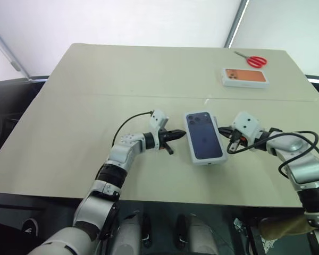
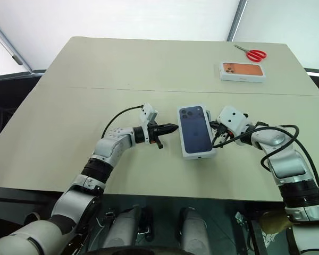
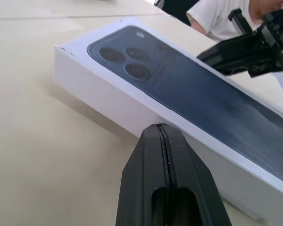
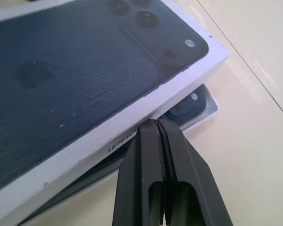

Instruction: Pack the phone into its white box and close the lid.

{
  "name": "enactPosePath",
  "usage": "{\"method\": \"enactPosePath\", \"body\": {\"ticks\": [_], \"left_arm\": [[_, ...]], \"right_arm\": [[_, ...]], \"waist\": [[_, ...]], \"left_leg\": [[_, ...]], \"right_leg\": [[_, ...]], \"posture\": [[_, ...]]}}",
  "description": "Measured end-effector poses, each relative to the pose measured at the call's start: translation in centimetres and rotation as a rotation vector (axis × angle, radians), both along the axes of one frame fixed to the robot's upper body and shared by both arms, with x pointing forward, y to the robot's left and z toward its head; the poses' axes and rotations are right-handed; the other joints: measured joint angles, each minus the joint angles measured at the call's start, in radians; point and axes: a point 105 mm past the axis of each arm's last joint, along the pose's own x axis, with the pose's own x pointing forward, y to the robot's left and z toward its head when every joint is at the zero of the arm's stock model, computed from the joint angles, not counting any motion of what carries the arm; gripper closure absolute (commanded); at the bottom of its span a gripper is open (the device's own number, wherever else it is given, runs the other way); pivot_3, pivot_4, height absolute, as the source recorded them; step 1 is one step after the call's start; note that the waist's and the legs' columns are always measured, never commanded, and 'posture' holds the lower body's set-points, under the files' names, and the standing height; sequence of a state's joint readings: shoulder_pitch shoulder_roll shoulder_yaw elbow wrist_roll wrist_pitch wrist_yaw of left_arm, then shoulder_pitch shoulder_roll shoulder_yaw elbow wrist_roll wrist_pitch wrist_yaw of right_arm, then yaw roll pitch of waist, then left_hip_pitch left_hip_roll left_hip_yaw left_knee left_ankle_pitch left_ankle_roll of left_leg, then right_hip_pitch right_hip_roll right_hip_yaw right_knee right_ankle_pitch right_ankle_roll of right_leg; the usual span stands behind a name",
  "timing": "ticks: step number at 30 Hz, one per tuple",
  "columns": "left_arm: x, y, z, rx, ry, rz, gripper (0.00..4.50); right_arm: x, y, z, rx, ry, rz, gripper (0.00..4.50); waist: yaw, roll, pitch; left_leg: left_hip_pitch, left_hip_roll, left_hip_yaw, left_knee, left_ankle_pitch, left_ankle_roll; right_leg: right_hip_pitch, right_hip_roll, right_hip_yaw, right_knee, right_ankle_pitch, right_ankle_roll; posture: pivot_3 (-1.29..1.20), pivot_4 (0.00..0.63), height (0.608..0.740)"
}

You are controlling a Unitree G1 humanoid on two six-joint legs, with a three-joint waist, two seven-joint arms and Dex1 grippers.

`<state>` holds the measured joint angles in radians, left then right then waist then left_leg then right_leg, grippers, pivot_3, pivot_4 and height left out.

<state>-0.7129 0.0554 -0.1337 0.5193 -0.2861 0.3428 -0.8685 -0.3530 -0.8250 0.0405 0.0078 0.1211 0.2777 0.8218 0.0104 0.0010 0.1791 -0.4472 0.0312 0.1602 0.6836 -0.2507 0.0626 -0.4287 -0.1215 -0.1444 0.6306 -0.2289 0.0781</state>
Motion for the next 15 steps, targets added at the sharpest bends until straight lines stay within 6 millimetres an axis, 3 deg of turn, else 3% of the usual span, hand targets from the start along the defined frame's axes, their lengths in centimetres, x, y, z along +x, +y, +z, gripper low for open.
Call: {"method": "enactPosePath", "body": {"ticks": [15], "left_arm": [[1.1,-1.3,0.3,0.011,0.01,-0.005,4.5]], "right_arm": [[0.0,-1.0,-0.4,-0.017,-0.005,-0.059,4.44]], "waist": [[0.001,0.0,0.0]], "left_leg": [[0.0,0.0,0.0,0.0,0.0,0.0]], "right_leg": [[0.0,0.0,-0.001,0.0,0.0,0.0]], "posture": [[0.0,0.15,0.738]]}}
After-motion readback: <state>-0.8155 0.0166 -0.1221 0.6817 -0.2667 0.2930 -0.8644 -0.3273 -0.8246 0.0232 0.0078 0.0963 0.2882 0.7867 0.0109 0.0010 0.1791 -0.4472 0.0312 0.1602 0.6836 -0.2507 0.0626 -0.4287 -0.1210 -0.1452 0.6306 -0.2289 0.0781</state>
